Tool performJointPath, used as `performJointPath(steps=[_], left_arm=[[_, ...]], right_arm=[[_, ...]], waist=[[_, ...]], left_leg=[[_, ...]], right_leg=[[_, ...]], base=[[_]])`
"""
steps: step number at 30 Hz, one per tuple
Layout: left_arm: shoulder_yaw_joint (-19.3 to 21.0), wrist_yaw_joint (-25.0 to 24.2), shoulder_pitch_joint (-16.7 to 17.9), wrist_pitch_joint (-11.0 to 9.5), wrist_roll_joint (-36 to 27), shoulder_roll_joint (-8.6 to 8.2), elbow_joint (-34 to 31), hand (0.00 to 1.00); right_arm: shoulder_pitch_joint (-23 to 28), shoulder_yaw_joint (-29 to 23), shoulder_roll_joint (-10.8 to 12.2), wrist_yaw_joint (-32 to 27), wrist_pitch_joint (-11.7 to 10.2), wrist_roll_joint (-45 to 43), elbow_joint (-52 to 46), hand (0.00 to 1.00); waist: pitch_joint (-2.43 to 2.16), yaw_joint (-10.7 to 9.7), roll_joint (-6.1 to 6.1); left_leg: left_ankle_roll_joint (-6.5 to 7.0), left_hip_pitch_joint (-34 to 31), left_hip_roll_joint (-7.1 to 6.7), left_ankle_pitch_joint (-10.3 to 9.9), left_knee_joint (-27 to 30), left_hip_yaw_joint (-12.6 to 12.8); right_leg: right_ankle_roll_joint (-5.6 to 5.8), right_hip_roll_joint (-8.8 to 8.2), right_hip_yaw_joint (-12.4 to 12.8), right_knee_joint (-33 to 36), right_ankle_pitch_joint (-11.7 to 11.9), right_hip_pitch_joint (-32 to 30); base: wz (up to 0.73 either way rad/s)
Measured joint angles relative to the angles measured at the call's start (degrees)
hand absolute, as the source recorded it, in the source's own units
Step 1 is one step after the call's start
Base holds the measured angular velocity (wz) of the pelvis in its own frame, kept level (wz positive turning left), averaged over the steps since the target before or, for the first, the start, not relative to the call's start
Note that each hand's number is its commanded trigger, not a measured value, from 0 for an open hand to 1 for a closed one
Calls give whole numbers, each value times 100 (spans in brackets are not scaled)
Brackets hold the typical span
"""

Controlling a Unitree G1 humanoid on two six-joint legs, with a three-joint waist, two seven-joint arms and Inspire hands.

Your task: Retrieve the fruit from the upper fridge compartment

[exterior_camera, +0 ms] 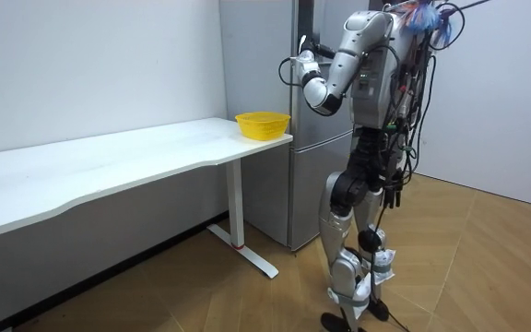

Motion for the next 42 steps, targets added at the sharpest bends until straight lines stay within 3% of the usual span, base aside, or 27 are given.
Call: performJointPath(steps=[1, 2, 18, 34, 42], left_arm=[[16, -5, 0, 0, 0, 22, 0, 60], [39, -6, 0, 2, 2, 25, 1, 0], [34, -504, 3, 73, 18, 47, 0, 0], [20, -443, 1, 94, 15, 24, -106, 0], [-8, -279, -12, 95, -10, 8, -122, 0]], right_arm=[[-6, 0, -5, 7, 0, 12, -1, 0], [-23, -2, -13, 18, 0, 11, -1, 0], [-78, -2, -35, 57, -11, 19, 29, 0], [-87, 7, -35, 3, -5, 103, 57, 0], [-112, 79, -37, -13, -5, 87, 51, 0]], waist=[[0, 6, 2], [1, 13, 2], [29, 6, 36], [19, 0, 36], [20, -128, 31]], left_leg=[[0, -4, 0, 0, 0, 1], [0, -5, 0, 0, -3, -4], [2, 6, 1, 1, 6, 0], [15, -4, -4, 10, -4, 26], [15, 4, -2, 10, -7, 73]], right_leg=[[0, 0, 1, -2, 0, -1], [0, 0, 2, -1, 0, -3], [-3, 6, 18, 1, 2, 12], [-3, 1, 34, 0, 2, 2], [-2, 1, 88, 13, 3, -3]], base=[[0], [0], [0], [0], [-1]])
